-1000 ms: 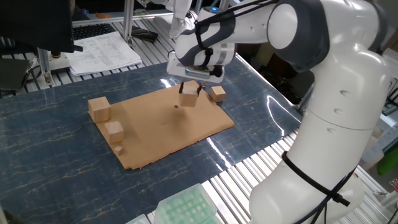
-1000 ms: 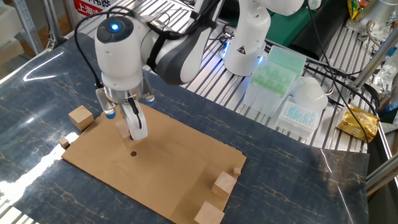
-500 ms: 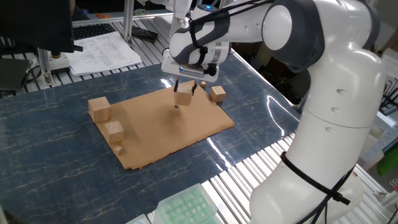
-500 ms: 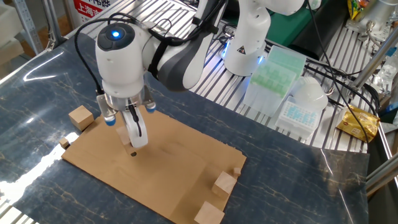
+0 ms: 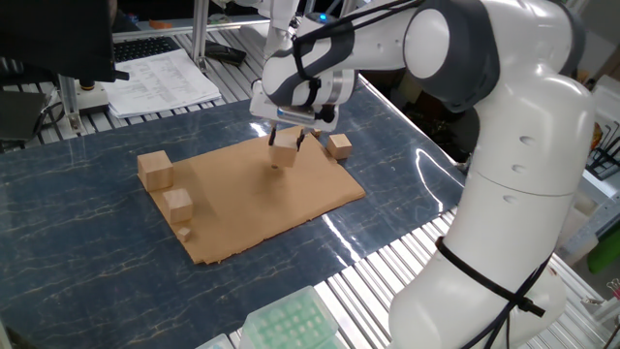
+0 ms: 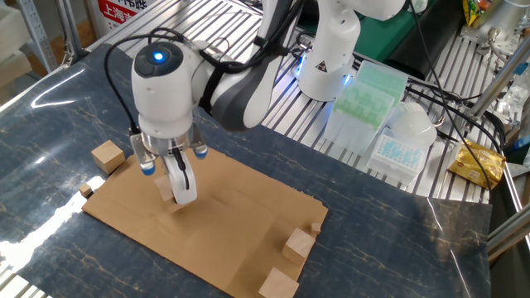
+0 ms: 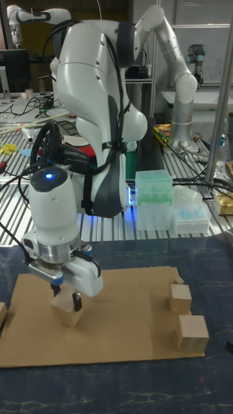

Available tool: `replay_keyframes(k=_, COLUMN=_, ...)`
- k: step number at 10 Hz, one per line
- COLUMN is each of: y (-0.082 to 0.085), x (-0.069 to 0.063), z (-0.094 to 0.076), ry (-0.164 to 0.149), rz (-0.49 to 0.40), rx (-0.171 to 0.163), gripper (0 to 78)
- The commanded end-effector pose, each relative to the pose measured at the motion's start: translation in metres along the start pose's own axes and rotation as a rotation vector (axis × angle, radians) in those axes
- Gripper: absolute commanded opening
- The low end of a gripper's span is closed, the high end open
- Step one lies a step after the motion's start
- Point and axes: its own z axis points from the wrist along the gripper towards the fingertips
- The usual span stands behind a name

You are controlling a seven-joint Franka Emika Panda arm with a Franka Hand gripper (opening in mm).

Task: Grab the block and place it at the designated location

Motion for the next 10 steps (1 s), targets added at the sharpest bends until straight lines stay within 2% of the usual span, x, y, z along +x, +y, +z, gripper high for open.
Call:
replay_keyframes(k=1, y=0.0016, x=-0.0019, z=0.0059, ry=-0.011, rz=-0.005, rx=-0.015, gripper=1.2)
replay_keyframes(k=6, y=0.0021, x=-0.0016, z=0.0098, ry=-0.024, rz=0.002, rx=-0.015, gripper=1.2)
replay_keyframes(k=7, y=0.0021, x=-0.0016, z=0.0098, ry=-0.024, rz=0.002, rx=-0.015, gripper=77.4)
replay_keyframes(k=10, y=0.0021, x=-0.0016, z=0.0098, ry=-0.024, rz=0.002, rx=-0.015, gripper=77.4)
